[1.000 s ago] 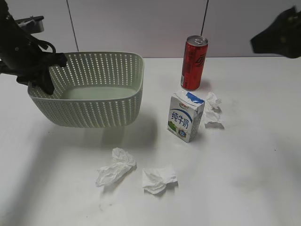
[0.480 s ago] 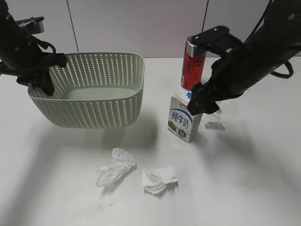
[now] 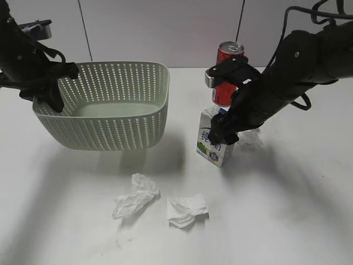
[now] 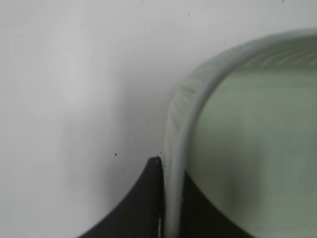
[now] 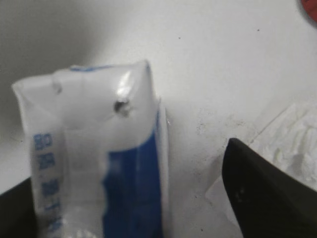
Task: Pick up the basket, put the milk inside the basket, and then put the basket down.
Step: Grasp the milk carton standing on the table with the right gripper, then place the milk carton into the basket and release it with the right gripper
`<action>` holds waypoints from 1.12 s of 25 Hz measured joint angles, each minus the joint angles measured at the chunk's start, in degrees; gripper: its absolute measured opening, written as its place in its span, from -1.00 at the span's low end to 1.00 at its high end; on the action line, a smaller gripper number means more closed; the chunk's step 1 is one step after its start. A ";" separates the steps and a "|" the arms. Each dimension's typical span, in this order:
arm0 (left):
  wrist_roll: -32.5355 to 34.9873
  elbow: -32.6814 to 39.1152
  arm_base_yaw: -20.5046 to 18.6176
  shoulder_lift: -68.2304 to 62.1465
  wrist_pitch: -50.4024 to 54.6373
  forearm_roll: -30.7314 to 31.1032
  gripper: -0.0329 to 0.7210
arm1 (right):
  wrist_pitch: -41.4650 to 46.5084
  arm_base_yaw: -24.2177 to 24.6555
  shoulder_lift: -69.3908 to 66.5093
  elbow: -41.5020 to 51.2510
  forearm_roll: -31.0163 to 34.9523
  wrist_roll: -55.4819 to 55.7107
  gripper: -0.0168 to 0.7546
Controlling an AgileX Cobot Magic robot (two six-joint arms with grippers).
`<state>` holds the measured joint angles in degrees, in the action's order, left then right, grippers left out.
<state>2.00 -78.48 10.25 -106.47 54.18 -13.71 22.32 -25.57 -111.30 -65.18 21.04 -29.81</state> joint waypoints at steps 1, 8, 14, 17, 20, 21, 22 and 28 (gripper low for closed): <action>0.00 0.00 0.00 0.00 0.00 0.00 -0.91 | -0.12 0.00 -0.65 -0.14 0.77 -1.00 0.65; 0.00 0.00 0.00 0.00 0.00 0.06 -0.91 | -0.71 -0.07 -1.95 -0.55 2.79 -3.07 0.22; -0.06 0.00 0.00 0.00 0.00 0.06 -0.91 | -0.84 -0.07 -2.00 -0.59 3.00 -3.35 -0.06; -0.06 0.00 0.00 0.00 0.00 0.06 -0.91 | -0.79 -0.07 -1.82 -0.59 3.00 -3.54 -0.07; -0.06 0.00 0.00 0.00 0.00 0.06 -0.91 | -0.28 -0.07 -1.01 -0.59 2.44 -3.60 -0.07; -0.06 0.00 0.00 0.00 0.00 0.06 -0.91 | 0.08 -0.07 -0.61 -0.59 2.12 -3.60 -0.07; -0.06 0.00 0.00 0.00 0.00 0.06 -0.91 | 0.32 -0.07 -0.12 -0.54 1.75 -3.60 -0.07; -0.06 0.00 0.00 0.00 -0.22 0.01 -0.91 | 2.17 -0.07 3.83 -0.54 1.49 -3.66 -0.07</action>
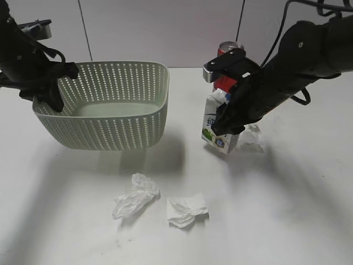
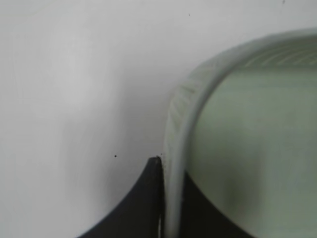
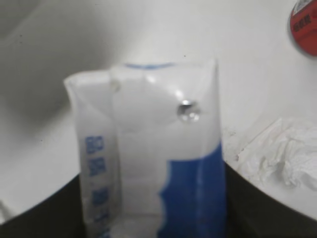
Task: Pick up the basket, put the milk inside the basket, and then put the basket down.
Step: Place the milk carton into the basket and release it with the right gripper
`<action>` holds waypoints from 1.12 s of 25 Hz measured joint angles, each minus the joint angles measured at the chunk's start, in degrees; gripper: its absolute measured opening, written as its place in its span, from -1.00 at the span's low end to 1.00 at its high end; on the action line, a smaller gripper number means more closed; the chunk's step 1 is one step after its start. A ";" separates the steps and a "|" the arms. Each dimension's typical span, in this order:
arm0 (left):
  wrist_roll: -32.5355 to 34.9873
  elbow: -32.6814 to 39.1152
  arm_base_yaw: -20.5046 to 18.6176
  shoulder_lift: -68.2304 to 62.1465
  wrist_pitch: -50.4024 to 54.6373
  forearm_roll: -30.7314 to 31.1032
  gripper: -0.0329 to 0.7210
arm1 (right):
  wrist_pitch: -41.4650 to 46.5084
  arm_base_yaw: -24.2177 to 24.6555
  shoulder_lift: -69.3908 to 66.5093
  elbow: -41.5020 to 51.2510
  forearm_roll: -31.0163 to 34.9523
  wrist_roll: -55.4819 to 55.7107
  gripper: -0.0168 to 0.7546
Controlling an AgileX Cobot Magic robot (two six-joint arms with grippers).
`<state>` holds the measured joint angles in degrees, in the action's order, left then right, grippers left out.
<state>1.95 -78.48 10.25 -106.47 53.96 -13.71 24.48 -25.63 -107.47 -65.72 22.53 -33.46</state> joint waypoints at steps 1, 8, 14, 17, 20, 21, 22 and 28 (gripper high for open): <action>0.00 0.00 0.00 0.00 0.00 -0.05 -0.91 | 1.22 0.00 0.88 -0.25 -0.14 0.00 -0.07; 0.00 0.00 0.00 0.00 -0.17 -0.10 -0.91 | 20.04 0.00 3.26 -13.16 -1.48 1.15 -0.08; 0.00 0.00 0.00 0.00 -0.06 -0.10 -0.91 | 29.45 -1.21 3.39 -27.28 -2.82 3.67 -0.08; 0.00 0.00 0.00 0.00 0.39 -0.10 -0.91 | 29.90 -4.70 3.41 -32.01 -5.81 4.71 -0.08; 0.00 0.00 0.00 0.00 0.82 -0.10 -0.91 | 30.18 -9.42 2.91 -35.99 -8.00 5.45 -0.08; 0.00 0.00 0.00 0.00 1.04 -0.10 -0.91 | 30.18 -11.05 2.29 -37.44 -8.52 5.77 -0.08; 0.00 0.00 0.00 0.00 1.37 -0.10 -0.91 | 30.33 -12.63 1.35 -38.64 -8.92 6.14 -0.08; -0.07 0.00 0.79 0.00 3.23 1.40 -0.91 | 30.25 -18.67 -6.81 -43.31 -10.34 6.97 -0.08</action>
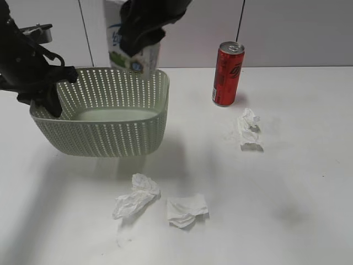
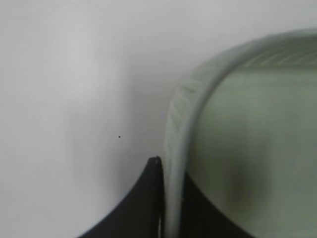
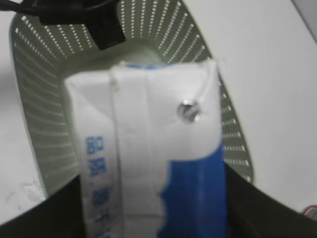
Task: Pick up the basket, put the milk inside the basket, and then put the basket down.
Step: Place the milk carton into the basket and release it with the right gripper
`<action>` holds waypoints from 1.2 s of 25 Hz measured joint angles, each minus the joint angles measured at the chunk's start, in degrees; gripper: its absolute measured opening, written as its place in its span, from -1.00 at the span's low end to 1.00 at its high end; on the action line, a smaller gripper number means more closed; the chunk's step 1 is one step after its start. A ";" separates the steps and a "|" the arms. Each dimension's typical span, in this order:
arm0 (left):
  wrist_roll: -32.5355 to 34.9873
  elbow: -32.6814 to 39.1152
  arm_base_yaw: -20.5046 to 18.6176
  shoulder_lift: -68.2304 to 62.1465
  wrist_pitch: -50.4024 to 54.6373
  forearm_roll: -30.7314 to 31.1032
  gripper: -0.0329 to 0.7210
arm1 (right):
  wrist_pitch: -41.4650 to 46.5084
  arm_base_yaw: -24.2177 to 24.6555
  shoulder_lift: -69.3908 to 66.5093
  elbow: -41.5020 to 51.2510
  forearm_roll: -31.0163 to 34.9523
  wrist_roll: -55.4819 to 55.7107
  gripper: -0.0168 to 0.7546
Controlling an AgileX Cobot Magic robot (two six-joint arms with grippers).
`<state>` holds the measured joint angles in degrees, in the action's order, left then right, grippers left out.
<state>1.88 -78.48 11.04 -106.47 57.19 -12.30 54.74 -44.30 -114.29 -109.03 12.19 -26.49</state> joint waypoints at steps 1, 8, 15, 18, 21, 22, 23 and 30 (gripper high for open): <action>0.00 0.00 0.29 0.00 -0.01 0.23 -0.91 | -0.25 -0.50 -1.23 -0.13 -0.35 0.00 -0.08; 0.00 0.00 1.23 0.00 -0.60 0.35 -0.91 | -3.96 -1.31 -10.42 -0.18 -3.06 0.10 -0.08; 0.00 0.00 1.23 -0.13 -2.46 1.45 -0.91 | -6.63 -1.31 -14.15 -0.37 -2.93 0.44 -0.06; 0.00 0.00 1.23 -0.13 -2.62 1.79 -0.91 | -6.96 -1.31 -14.17 -0.86 -2.93 1.12 0.21; 0.13 0.00 1.23 -0.13 -2.65 1.87 -0.91 | -6.65 -1.31 -14.26 -2.22 -2.93 1.50 0.61; 0.13 0.00 1.23 -0.13 -2.77 1.81 -0.91 | -6.51 -1.31 -13.97 -2.36 -2.98 1.52 0.69; 0.13 0.00 1.23 -0.13 -2.76 1.86 -0.91 | -6.28 -1.31 -13.33 -2.49 -3.32 1.56 0.73; 0.13 0.00 1.23 -0.13 -4.40 1.19 -0.91 | 0.90 2.65 -1.28 -3.38 -7.56 4.95 0.78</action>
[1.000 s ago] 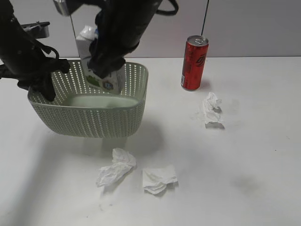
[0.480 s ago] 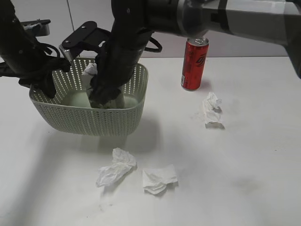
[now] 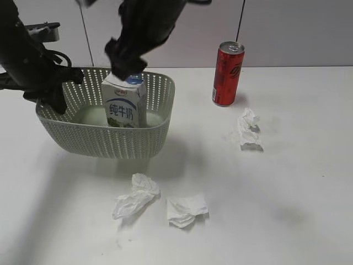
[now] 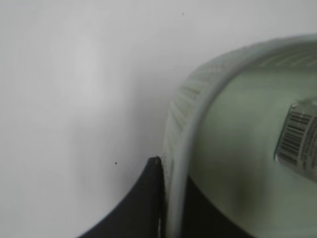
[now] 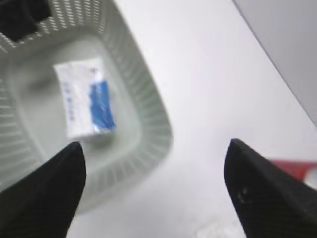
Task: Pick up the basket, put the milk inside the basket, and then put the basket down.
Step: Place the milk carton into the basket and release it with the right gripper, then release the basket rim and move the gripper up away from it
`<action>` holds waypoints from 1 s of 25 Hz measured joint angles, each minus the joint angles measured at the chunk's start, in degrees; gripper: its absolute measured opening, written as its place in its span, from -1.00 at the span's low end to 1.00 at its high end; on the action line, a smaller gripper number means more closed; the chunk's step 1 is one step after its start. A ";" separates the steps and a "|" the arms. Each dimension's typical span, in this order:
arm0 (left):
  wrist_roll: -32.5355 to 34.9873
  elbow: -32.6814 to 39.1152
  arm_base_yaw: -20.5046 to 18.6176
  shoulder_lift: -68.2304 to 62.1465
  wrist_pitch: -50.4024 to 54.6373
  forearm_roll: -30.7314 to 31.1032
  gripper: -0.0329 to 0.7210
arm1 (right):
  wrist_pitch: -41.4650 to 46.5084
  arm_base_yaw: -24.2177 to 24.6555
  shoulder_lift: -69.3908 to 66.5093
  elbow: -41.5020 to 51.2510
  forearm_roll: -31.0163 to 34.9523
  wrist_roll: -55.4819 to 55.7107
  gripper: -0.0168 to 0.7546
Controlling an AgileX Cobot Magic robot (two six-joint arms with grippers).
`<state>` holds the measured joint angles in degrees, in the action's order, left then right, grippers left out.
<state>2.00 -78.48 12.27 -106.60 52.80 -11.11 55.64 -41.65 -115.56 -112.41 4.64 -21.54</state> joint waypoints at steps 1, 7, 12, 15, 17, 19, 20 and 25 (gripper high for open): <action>0.00 0.00 0.00 0.00 -0.49 0.00 -0.91 | 1.87 2.02 1.95 -0.01 -0.31 1.65 0.78; 0.00 0.00 0.00 0.00 -3.08 -0.70 -0.91 | 9.76 13.74 12.34 10.58 -2.43 6.27 0.77; 0.00 0.00 0.00 0.00 -4.65 -1.15 -0.91 | 8.13 17.92 25.61 30.67 -2.54 8.70 0.73; 0.00 0.00 0.00 -0.41 -5.36 -1.35 -0.91 | 5.01 18.07 35.12 42.74 -2.12 11.25 0.72; 0.00 0.00 0.00 -1.24 -5.90 -1.55 -0.91 | 3.63 18.07 41.20 49.74 -0.59 12.23 0.72; 0.00 0.00 0.00 -2.74 -6.63 -1.94 -0.91 | 2.45 18.07 47.52 56.32 1.07 13.15 0.71; 0.00 0.00 0.00 -3.47 -6.98 -2.15 -0.91 | 2.18 18.07 50.05 58.60 1.68 13.35 0.70; 0.00 0.00 0.00 -6.45 -9.87 -2.80 -0.91 | 1.88 18.07 64.31 66.52 3.72 13.69 0.68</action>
<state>2.00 -78.48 12.27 -113.05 42.92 -13.91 57.52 -23.58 -51.26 -45.89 8.35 -7.85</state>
